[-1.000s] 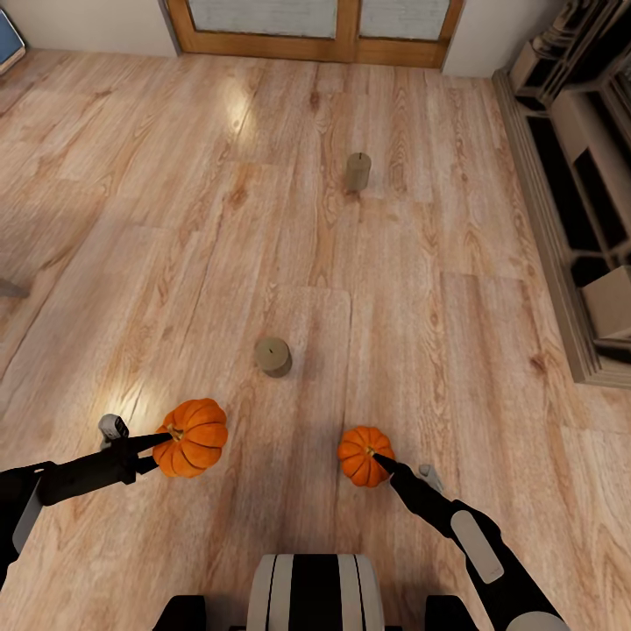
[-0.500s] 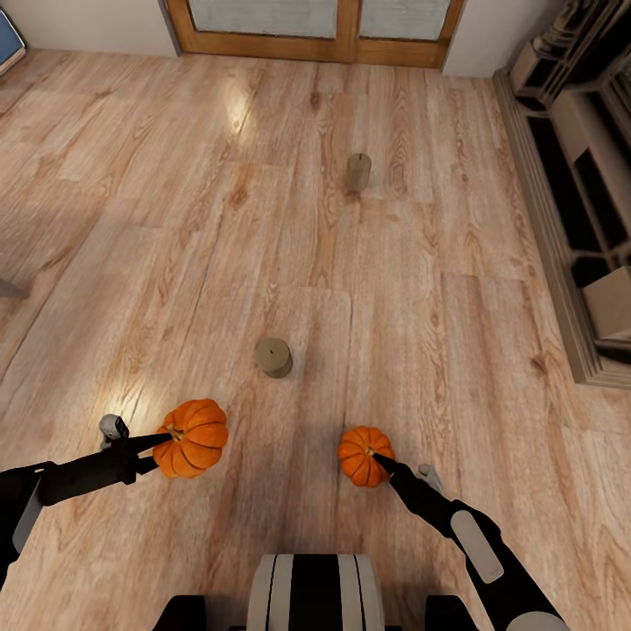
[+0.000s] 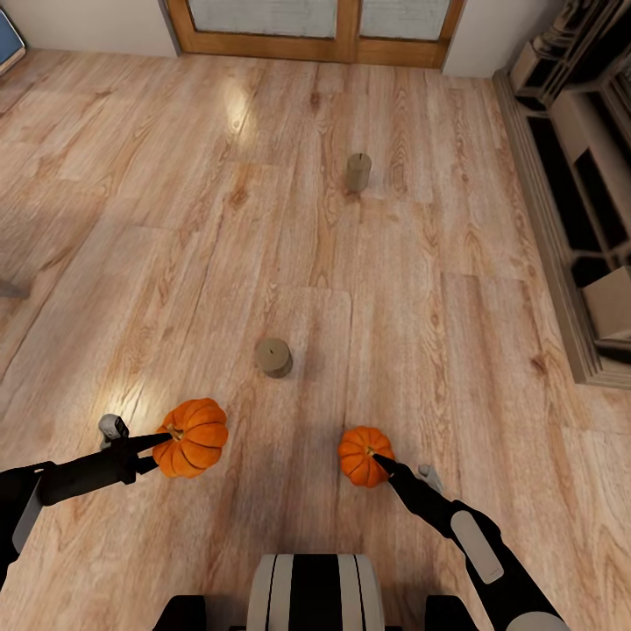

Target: Place each of the two pumpkins and all three candles from the living room inside a cabinet in the living room (use any cabinet), then make sure every cabinet is closed, and position the cauldron so it is next to a table in the living room.

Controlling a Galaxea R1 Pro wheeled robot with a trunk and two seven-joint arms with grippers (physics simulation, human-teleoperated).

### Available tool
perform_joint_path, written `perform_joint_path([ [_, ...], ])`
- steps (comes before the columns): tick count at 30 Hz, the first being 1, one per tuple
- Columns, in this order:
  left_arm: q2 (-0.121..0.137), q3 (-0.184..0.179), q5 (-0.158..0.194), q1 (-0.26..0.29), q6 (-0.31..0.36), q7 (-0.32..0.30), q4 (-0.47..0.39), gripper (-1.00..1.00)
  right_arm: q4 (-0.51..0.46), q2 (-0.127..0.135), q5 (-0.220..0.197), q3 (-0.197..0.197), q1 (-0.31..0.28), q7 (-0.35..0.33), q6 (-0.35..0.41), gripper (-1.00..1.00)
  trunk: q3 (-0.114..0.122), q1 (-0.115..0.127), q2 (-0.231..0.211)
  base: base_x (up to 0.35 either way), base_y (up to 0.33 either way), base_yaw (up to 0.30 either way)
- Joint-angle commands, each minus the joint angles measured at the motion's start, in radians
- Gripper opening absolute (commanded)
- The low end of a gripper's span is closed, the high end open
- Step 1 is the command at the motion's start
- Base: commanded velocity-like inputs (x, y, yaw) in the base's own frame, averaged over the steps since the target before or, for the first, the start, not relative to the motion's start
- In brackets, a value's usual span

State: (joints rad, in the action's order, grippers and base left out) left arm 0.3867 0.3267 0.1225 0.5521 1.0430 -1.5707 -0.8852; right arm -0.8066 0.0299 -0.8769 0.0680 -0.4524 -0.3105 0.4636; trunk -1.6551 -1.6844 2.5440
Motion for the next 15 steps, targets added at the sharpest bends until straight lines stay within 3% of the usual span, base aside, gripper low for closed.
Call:
perform_joint_path([
  [1,0.000,0.000,0.000,0.000,-0.001,0.000,0.000,-1.00,0.001,0.000,0.014,0.004,0.000,0.057,-0.003,-1.00,0.000,0.000,0.000,0.000,0.000,0.000],
  [15,0.000,0.000,-0.001,0.000,-0.001,0.000,0.000,-1.00,0.001,0.001,0.015,0.004,0.000,0.057,-0.003,-1.00,0.000,0.000,0.000,0.000,0.000,0.000],
])
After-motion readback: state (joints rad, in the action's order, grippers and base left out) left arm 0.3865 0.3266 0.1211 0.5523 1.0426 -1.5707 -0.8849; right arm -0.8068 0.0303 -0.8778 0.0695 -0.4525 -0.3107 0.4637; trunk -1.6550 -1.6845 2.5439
